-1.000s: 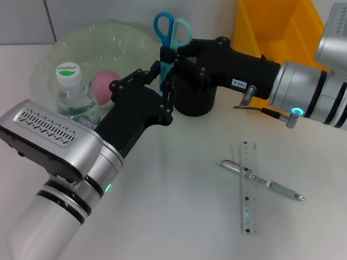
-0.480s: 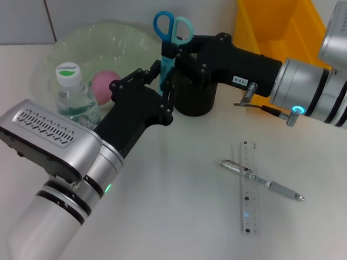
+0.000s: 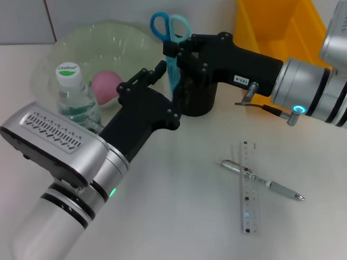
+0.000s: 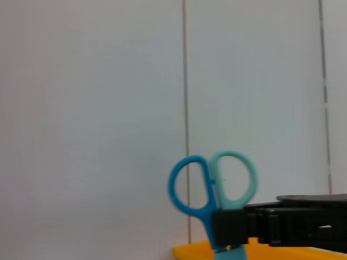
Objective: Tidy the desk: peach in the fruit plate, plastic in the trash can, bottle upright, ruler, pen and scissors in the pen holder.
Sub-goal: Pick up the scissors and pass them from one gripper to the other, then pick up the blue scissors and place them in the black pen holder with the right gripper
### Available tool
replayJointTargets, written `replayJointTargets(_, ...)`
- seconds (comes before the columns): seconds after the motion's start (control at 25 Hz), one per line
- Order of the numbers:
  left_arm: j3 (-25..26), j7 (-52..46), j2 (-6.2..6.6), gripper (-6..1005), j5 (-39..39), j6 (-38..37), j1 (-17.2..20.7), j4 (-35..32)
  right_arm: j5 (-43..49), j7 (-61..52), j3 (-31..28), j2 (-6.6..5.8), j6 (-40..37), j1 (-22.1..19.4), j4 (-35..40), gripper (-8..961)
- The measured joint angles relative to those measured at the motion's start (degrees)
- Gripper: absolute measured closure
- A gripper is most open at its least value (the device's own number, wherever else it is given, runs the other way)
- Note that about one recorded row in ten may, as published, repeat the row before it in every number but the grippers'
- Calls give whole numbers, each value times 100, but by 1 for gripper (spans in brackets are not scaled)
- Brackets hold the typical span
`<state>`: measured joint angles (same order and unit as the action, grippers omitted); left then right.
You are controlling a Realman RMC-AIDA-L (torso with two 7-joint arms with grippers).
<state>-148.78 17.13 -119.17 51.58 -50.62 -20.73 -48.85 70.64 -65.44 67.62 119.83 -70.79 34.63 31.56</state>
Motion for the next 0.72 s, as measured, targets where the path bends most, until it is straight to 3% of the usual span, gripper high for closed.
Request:
replayJointTargets(0.56, 44, -129, 1, 326, -53, 9, 109, -29, -123, 45, -99, -23, -210, -131, 25, 858)
replayJointTargets(0.72, 49, -387, 21, 195, -77, 11, 146, -2, -326, 242, -242, -23, -227, -221, 75, 858)
